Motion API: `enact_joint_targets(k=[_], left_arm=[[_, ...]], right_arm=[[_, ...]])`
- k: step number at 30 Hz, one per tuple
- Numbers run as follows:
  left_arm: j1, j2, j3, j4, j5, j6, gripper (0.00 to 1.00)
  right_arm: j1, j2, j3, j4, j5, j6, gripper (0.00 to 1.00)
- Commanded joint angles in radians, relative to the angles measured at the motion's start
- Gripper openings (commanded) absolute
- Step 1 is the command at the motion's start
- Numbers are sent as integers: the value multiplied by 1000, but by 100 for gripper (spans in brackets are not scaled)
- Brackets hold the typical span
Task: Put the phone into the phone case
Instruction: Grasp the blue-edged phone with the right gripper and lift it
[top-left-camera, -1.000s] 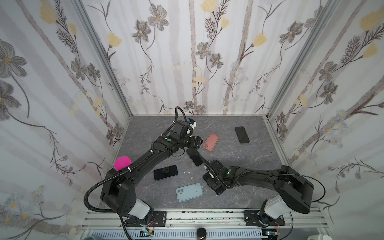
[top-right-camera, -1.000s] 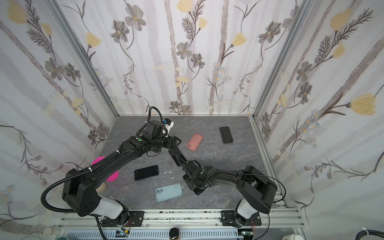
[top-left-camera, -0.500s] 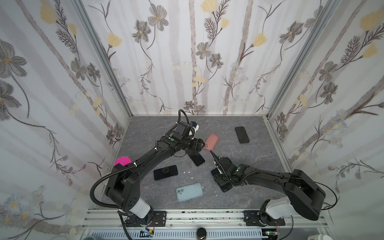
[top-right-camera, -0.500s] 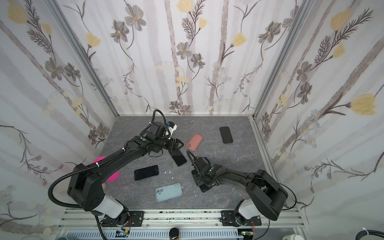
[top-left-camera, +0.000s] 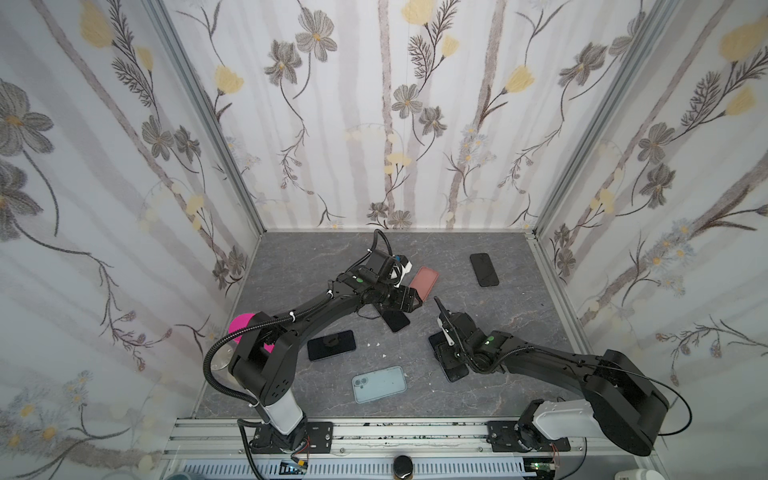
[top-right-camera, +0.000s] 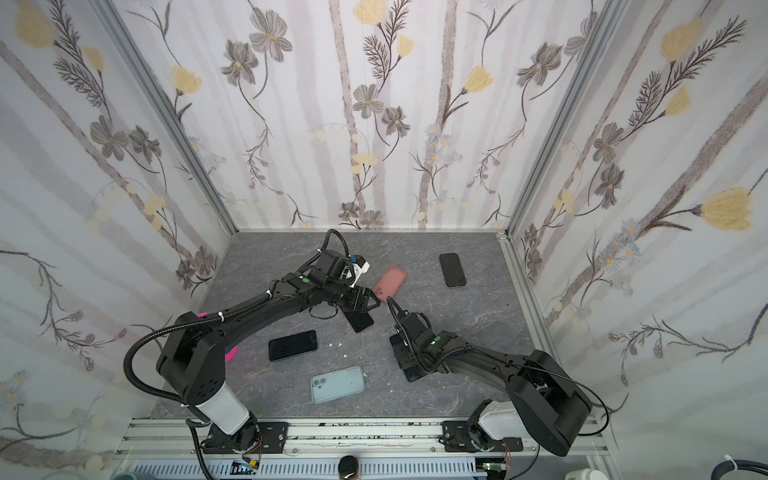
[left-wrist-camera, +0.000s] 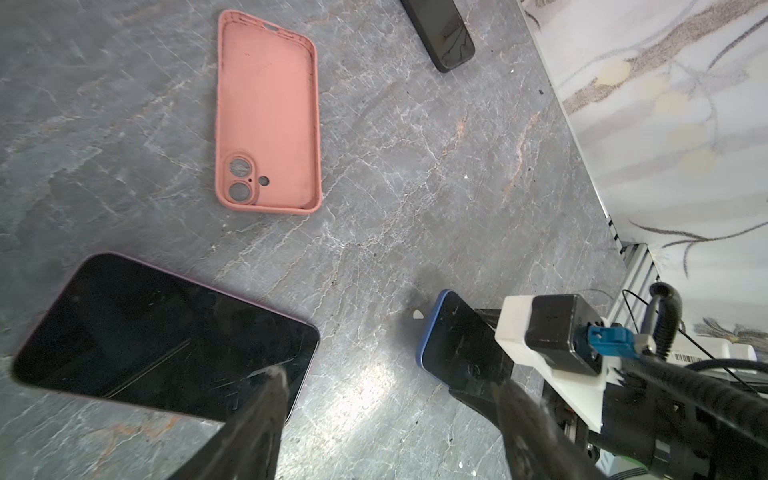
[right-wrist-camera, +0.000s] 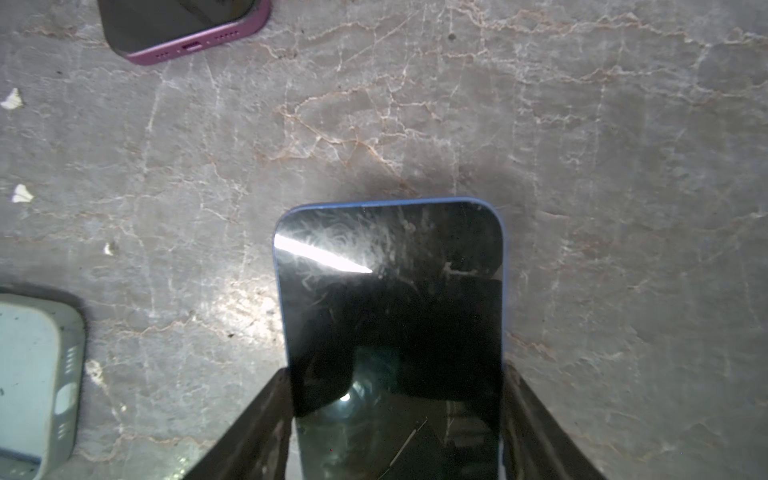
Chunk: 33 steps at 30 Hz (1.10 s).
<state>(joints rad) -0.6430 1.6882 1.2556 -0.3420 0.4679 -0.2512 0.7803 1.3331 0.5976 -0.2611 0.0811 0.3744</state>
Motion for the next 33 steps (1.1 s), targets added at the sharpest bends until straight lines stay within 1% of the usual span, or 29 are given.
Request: enact_joint_targets(k=[1, 7, 16, 19, 21, 24, 29, 31, 33], left_arm=[[-8, 15, 13, 1, 42, -7, 79], [-30, 40, 19, -2, 104, -4, 77], [-62, 62, 31, -27, 116, 8, 75], [-64, 65, 31, -22, 140, 1, 72], [-67, 64, 31, -16, 164, -4, 69], [-68, 66, 31, -9, 190, -5, 62], [-69, 72, 31, -21, 200, -7, 52], [-67, 77, 31, -21, 215, -6, 47], [-69, 79, 31, -22, 229, -7, 39]], right_arm=[[-4, -27, -9, 51, -7, 14, 46], [-13, -75, -14, 73, -20, 12, 46], [-15, -167, -10, 118, -28, 0, 44], [-15, -192, -4, 132, -34, -5, 44], [-15, -203, 2, 139, -47, -12, 44], [-15, -213, 11, 149, -68, -24, 44], [-15, -219, 29, 155, -81, -35, 44], [-14, -219, 31, 161, -85, -37, 44], [-14, -221, 34, 164, -89, -39, 44]])
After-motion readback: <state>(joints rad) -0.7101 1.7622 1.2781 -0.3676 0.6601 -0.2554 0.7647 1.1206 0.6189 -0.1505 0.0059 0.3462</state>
